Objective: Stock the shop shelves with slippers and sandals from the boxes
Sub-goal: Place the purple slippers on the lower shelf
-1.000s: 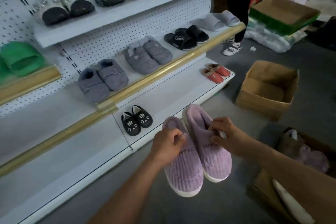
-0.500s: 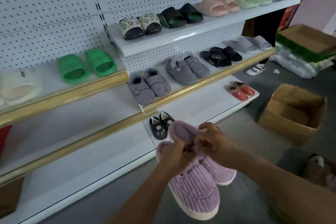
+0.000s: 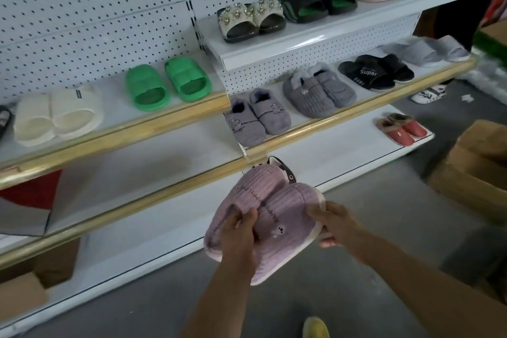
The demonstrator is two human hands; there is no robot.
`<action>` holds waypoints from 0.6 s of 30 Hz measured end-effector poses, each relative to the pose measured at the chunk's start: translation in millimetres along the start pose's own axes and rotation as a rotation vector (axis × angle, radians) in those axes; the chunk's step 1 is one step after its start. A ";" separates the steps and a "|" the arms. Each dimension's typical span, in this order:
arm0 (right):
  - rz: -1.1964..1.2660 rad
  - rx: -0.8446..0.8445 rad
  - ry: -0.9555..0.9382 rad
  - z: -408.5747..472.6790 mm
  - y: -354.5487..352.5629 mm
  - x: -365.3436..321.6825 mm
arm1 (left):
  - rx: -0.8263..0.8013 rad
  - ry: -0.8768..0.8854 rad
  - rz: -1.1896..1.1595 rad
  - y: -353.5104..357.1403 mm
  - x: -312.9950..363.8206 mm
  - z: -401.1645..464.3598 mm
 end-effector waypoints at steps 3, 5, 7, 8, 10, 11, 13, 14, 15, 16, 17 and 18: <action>-0.065 0.120 -0.052 26.3 12.2 -10.5 | 0.027 0.019 0.009 -6.4 9.1 13.5; -0.078 0.121 -0.068 42.6 18.1 -19.8 | 0.048 0.041 0.071 -9.4 17.3 26.8; -0.094 0.074 -0.086 58.6 23.3 -31.5 | 0.082 0.071 0.110 -9.4 28.0 41.7; -0.096 0.047 -0.091 66.2 25.4 -37.5 | 0.093 0.087 0.125 -8.8 31.9 51.0; -0.129 0.023 -0.104 83.0 27.8 -47.3 | 0.085 0.100 0.158 -6.4 40.3 67.4; -0.158 0.021 -0.103 92.0 29.4 -50.4 | 0.082 0.108 0.189 -5.9 44.5 74.7; -0.206 0.018 -0.080 108.2 35.2 -54.6 | 0.090 0.163 0.265 -6.3 50.8 90.3; -0.221 0.016 -0.064 115.8 39.3 -55.4 | 0.109 0.194 0.307 -8.6 53.6 99.5; -0.228 0.018 -0.047 123.4 43.8 -54.5 | 0.133 0.209 0.356 -13.6 57.7 108.8; -0.225 0.028 -0.033 130.2 48.6 -52.9 | 0.165 0.216 0.387 -20.3 61.3 120.8; -0.208 0.039 -0.025 136.8 53.4 -50.8 | 0.183 0.205 0.391 -28.5 65.6 132.9; -0.176 0.050 -0.013 142.8 58.4 -48.1 | 0.201 0.203 0.386 -38.8 69.1 148.4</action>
Point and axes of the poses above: each hand's wrist, its own z-axis towards the middle knuckle, its own y-axis out of the palm, x = y × z, the point moved 2 cm from there along z, towards the middle knuckle, and after that the axes turned 6 degrees about z, right-handed, at the moved point
